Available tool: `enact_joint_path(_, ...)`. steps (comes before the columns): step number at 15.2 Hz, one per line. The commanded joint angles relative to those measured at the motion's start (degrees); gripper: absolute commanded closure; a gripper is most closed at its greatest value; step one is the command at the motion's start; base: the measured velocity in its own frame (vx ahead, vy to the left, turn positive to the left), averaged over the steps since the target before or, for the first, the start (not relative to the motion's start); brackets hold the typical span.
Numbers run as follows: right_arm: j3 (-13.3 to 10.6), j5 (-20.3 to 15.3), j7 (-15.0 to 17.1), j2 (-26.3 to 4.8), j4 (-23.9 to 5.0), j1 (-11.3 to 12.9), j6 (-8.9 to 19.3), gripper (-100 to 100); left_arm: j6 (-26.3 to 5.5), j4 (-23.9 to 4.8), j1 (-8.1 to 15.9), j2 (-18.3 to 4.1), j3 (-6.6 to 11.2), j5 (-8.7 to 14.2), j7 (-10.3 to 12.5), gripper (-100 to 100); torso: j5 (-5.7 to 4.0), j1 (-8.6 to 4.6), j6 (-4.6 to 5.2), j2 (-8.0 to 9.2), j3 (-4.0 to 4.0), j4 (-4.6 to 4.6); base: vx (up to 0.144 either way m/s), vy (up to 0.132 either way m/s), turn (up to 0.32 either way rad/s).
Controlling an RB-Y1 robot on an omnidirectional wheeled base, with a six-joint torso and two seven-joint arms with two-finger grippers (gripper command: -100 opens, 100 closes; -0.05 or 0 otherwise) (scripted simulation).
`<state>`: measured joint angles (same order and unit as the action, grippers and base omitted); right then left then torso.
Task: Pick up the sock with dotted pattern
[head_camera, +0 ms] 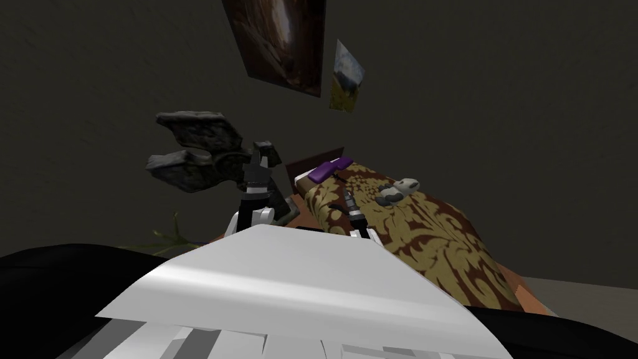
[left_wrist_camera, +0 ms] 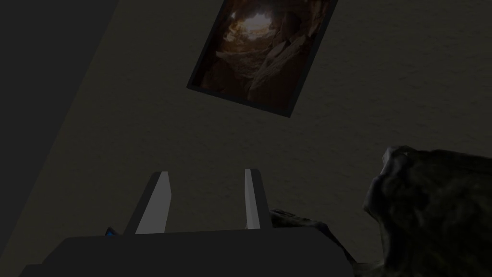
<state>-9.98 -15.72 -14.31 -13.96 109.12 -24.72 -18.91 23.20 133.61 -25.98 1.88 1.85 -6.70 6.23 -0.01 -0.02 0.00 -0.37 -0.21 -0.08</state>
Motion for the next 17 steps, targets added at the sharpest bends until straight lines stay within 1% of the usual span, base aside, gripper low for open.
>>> enact_joint_path(1,-0.78,-1.58,-1.13,-0.36,-2.86,0.55,0.94,-100,0.0,0.0,0.0,0.0,0.0,0.0,0.0,0,0.0,0.0,0.0,0.0,0.0,0.0,0.089,-0.002,-0.039)
enact_joint_path(2,-1.76,-3.52,-2.22,-0.94,-4.31,1.25,2.5,-100,0.0,0.0,0.0,0.0,0.0,0.0,0.0,0,0.0,-0.01,0.0,-0.01,-0.01,-0.01,0.09,0.005,-0.053)
enact_joint_path(3,-1.76,-3.52,-2.22,-0.94,-5.52,1.25,2.5,-100,0.0,0.0,0.0,0.0,0.0,0.0,0.0,0,0.0,-0.01,0.0,-0.03,-0.02,-0.01,0.083,0.002,-0.045)
enact_joint_path(4,-2.77,-5.39,-3.36,-1.44,-6.93,1.98,4.11,-100,0.0,0.0,0.0,0.0,0.0,0.0,0.0,0,0.0,0.0,0.0,-0.03,-0.02,-0.01,0.089,-0.002,-0.055)
enact_joint_path(5,-2.77,-5.53,-3.36,-1.44,-8.15,1.98,4.11,-100,0.0,0.0,0.0,0.0,0.0,0.0,0.0,0,-0.01,0.0,0.0,-0.04,-0.03,-0.01,0.085,0.004,-0.043)
enact_joint_path(6,-3.8,-7.41,-4.53,-1.87,-9.68,2.72,5.76,-100,0.0,0.0,0.0,0.0,0.0,0.0,0.0,0,0.0,0.0,0.0,-0.03,-0.02,-0.01,0.09,0.008,-0.055)
enact_joint_path(7,-3.8,-7.58,-4.53,-1.87,-10.85,2.72,5.76,-100,0.0,0.0,0.0,0.0,0.0,0.0,0.0,0,0.0,0.02,0.0,-0.04,-0.03,-0.01,0.086,0.009,-0.044)
enact_joint_path(8,-3.8,-7.58,-4.53,-1.87,-10.85,2.72,5.76,-100,0.0,0.0,0.0,0.0,0.0,0.0,0.0,0,0.01,0.02,0.01,-0.03,-0.02,-0.01,0.056,0.007,-0.017)
enact_joint_path(9,-4.86,-9.69,-5.72,-2.22,-12.3,3.49,7.45,-100,0.0,0.0,0.0,0.0,0.0,0.0,0.0,0,0.01,0.02,-0.01,0.03,0.01,0.0,0.055,0.011,-0.044)
enact_joint_path(10,-4.86,-9.69,-5.72,-2.22,-13.3,3.49,7.45,-100,0.0,0.0,0.0,0.0,0.0,0.0,0.0,0,0.0,0.03,0.0,0.06,0.03,0.01,0.067,0.012,-0.046)
enact_joint_path(11,-4.86,-9.69,-5.72,-2.22,-13.61,3.49,7.45,-100,0.0,0.0,0.0,0.0,0.0,0.0,0.0,0,0.01,0.03,0.0,0.06,0.03,0.01,0.054,0.002,-0.015)
enact_joint_path(12,-5.93,-11.83,-6.93,-2.51,-15.19,4.27,9.17,-100,0.0,0.0,0.01,0.0,0.0,0.0,0.0,0,0.0,0.02,0.0,0.1,0.05,0.01,0.067,-0.001,-0.051)
enact_joint_path(13,-5.93,-11.83,-6.93,-2.51,-16.41,4.27,9.17,-100,0.0,0.0,0.0,0.0,0.0,0.0,0.0,0,0.0,0.0,0.01,0.08,0.04,0.01,0.077,0.004,-0.048)
enact_joint_path(14,-7.02,-13.91,-8.15,-2.74,-18.1,5.06,10.74,-100,0.0,0.0,0.0,0.0,0.0,0.0,0.0,0,0.0,0.0,0.01,0.05,0.03,0.01,0.098,0.007,-0.062)
enact_joint_path(15,-7.02,-13.99,-8.15,-2.74,-19.26,5.06,10.91,-100,0.0,0.0,0.0,0.0,0.0,0.0,0.0,0,0.0,0.01,0.0,-0.01,-0.01,0.0,0.101,0.009,-0.045)
enact_joint_path(16,-7.02,-13.99,-8.15,-2.74,-19.26,5.06,10.91,-100,0.0,0.0,0.0,0.0,0.0,0.0,0.0,0,0.0,0.02,0.0,-0.05,-0.03,-0.01,0.066,0.008,-0.01)
enact_joint_path(17,-8.12,-16.18,-9.39,-2.91,-21.1,5.86,12.67,-100,0.0,0.0,0.0,0.0,0.0,0.0,0.0,0,0.01,0.02,0.0,0.01,0.0,0.0,0.065,0.005,-0.046)
